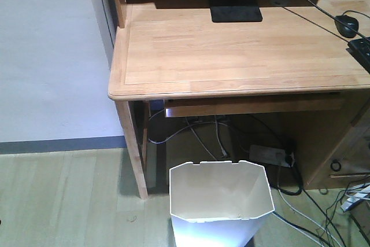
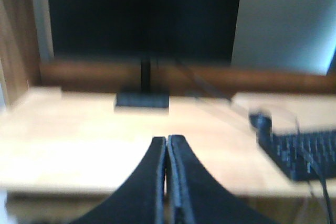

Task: Move trash bin to bedside with robot

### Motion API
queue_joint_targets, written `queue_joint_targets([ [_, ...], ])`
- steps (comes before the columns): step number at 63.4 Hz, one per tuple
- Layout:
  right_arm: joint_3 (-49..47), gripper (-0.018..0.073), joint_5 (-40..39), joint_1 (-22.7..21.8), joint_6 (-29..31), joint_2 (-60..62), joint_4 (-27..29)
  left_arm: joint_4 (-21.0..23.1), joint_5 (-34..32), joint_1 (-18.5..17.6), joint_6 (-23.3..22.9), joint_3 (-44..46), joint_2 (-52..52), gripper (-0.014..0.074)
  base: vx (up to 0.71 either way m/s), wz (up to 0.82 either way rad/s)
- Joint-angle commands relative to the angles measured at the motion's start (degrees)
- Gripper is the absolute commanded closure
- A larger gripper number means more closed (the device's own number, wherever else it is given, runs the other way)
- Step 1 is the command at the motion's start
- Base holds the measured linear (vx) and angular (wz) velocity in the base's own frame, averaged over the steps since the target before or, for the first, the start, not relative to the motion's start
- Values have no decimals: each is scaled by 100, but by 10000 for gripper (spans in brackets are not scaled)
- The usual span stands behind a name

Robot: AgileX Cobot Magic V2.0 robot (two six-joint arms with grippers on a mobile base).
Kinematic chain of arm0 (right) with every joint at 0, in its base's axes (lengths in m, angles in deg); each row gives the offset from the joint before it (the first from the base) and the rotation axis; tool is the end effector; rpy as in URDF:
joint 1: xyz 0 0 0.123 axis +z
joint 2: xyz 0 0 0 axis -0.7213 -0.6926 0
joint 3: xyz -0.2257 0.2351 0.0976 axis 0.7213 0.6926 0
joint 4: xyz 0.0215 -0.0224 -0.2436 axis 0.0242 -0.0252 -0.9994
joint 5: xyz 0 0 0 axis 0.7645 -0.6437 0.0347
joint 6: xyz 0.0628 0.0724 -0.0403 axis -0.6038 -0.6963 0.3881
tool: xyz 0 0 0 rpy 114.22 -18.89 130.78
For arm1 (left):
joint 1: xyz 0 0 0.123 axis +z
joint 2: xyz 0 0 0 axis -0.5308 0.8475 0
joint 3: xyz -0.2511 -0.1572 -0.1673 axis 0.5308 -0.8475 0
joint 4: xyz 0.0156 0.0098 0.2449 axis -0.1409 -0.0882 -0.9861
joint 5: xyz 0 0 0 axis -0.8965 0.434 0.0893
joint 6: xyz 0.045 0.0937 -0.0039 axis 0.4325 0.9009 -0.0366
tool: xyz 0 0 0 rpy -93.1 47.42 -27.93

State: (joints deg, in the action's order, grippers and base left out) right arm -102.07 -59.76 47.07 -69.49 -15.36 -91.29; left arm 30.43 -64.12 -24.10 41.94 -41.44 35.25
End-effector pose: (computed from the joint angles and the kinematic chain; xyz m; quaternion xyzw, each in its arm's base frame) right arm 0.0593 -0.0008 0.3045 -0.0341 0.7586 -0.0301 0.6499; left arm 0.0037 0.0019 0.1668 -0.0855 0.7948 0.0266 0.6003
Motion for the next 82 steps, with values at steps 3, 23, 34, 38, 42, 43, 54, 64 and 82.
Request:
queue_joint_targets([
  [3, -343, 568, 356, -21, 16, -790, 23, 13, -376, -17, -25, -19, -81, 603, 0, 0],
  [23, -343, 568, 702, -21, -2, -2041, 114, 13, -376, -17, -25, -19, -81, 603, 0, 0],
  [34, -343, 554, 715, -21, -2, -2300, 199, 13, -376, -17, -25, -19, -81, 603, 0, 0],
  [38, -343, 531, 722, -21, -2, -2297, 239, 13, -376, -17, -25, -19, -81, 603, 0, 0],
  [42, -343, 495, 747, -21, -2, -2297, 251, 13, -376, -17, -25, -19, -81, 603, 0, 0],
  [43, -343, 485, 757, -21, -2, -2297, 251, 13, -376, -17, -25, -19, -81, 603, 0, 0],
  [54, -343, 313, 872, -21, -2, -2297, 256, 13, -376, -17, -25, -19, -81, 603, 0, 0],
  [64, -343, 90, 886, -21, -2, -2297, 277, 13, -376, -17, -25, -19, -81, 603, 0, 0],
  [82, -343, -76, 861, -21, 44, -2297, 244, 13, -376, -17, -25, -19, -81, 603, 0, 0],
])
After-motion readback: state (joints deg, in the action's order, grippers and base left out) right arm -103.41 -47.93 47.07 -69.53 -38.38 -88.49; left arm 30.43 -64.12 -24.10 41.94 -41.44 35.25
